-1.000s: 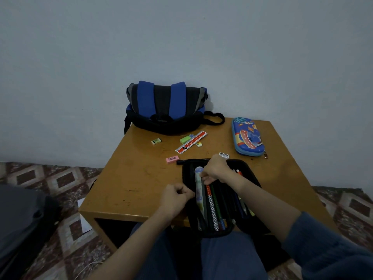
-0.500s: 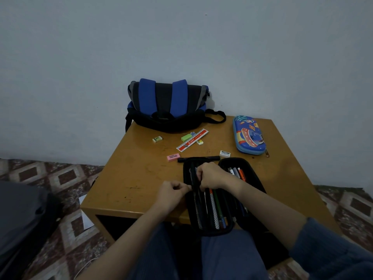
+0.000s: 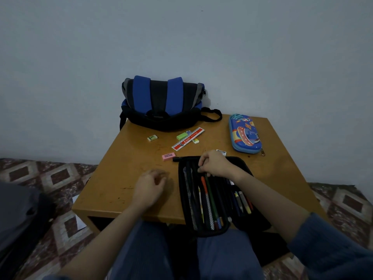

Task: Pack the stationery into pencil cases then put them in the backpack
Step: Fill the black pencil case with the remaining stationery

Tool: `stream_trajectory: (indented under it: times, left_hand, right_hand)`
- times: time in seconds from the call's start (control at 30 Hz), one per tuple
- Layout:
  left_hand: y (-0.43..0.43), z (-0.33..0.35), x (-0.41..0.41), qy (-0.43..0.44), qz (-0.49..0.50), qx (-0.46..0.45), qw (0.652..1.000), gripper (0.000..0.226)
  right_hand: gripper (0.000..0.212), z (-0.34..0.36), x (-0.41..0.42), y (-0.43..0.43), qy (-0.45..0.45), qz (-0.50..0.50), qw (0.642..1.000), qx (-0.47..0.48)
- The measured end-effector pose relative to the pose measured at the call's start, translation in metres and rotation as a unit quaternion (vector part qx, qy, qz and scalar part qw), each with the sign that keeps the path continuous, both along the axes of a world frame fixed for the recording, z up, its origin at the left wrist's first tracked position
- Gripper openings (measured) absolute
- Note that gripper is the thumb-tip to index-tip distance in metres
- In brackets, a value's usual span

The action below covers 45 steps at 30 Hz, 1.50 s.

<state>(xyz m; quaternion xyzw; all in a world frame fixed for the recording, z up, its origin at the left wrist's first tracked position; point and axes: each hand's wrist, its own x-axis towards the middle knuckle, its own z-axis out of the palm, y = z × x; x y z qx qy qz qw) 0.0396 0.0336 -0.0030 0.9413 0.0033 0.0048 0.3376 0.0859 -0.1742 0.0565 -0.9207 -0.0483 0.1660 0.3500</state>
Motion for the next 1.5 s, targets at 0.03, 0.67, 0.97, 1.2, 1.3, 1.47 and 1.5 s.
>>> stream_trajectory:
  times: [0.03,0.67,0.97,1.2,1.3,1.47,1.5]
  left_hand:
    - [0.007,-0.005,0.003,0.001,-0.016,0.051,0.999,0.042]
    - [0.022,-0.030,0.010,-0.036,-0.025,0.140,0.989,0.060]
    - [0.023,-0.030,0.011,-0.033,-0.020,0.131,0.991,0.060]
    - [0.023,-0.031,0.012,-0.027,-0.020,0.129,0.991,0.060]
    - [0.023,-0.030,0.012,-0.023,-0.020,0.129,0.991,0.061]
    - [0.023,-0.030,0.012,-0.024,-0.016,0.131,0.991,0.061]
    - [0.023,-0.030,0.012,-0.026,-0.015,0.132,0.991,0.061]
  right_hand:
    - [0.021,0.001,0.005,-0.001,-0.024,-0.015,1.000,-0.002]
    - [0.033,-0.024,0.122,0.031,-0.211,0.038,0.931,-0.296]
    - [0.063,-0.035,0.148,0.042,-0.154,0.106,0.917,-0.351]
    - [0.053,-0.033,0.148,0.033,-0.184,0.117,0.927,-0.305]
    - [0.055,-0.032,0.143,0.033,-0.177,0.109,0.939,-0.275]
    - [0.056,-0.032,0.139,0.032,-0.180,0.100,0.945,-0.253]
    - [0.055,-0.031,0.138,0.032,-0.180,0.102,0.944,-0.259]
